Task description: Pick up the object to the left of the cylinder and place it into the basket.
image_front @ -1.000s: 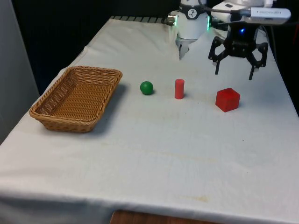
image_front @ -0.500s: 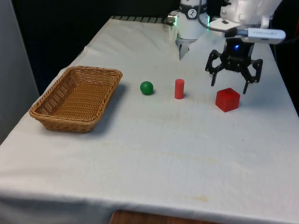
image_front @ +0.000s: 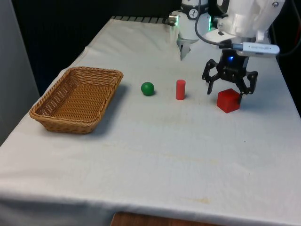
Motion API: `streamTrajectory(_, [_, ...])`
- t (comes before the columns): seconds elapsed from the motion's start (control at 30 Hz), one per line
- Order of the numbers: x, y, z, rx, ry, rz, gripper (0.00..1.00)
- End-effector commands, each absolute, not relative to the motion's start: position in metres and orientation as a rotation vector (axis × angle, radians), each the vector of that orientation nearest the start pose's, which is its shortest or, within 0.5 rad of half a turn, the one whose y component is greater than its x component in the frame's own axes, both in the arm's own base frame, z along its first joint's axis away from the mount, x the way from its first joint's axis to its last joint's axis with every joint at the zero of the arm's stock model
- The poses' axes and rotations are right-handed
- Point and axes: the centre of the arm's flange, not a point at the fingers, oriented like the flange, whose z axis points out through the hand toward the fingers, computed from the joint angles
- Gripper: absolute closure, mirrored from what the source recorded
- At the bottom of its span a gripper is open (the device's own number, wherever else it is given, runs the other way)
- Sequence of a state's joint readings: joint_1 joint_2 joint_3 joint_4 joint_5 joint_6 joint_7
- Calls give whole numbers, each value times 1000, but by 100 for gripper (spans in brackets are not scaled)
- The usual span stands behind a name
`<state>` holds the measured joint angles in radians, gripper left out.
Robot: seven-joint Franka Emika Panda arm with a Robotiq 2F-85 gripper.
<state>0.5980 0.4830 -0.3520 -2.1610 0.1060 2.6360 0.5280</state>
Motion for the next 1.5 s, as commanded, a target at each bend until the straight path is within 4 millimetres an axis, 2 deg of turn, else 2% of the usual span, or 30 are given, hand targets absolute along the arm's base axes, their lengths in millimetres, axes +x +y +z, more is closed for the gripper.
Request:
streamTrajectory(0.0, [551,133,184,-3185,547,-105,0])
streamTrajectory(0.23, [547,133,179,-3173,610,-121,0])
streamTrajectory(0.3, [547,132,178,-3174,610,-106,12])
streamTrajectory(0.33, [546,132,178,-3172,619,-123,12])
streamTrajectory(0.43, [545,132,178,-3171,627,-122,44])
streamTrajectory(0.47, [545,132,178,-3171,629,-121,65])
streamTrajectory(0.53, [545,132,178,-3170,632,-123,85])
streamTrajectory(0.57, [545,132,178,-3170,634,-123,99])
streamTrajectory(0.83, [545,132,178,-3171,634,-122,98])
streamTrajectory(0.97, [548,130,192,-3170,635,-122,98])
streamTrajectory(1.0, [548,132,185,-3166,628,-119,98])
streamTrajectory(1.13, [550,129,208,-3168,626,-121,98])
streamTrajectory(1.3, [552,128,221,-3160,619,-113,98])
streamTrajectory(1.47, [553,125,242,-3160,619,-118,98])
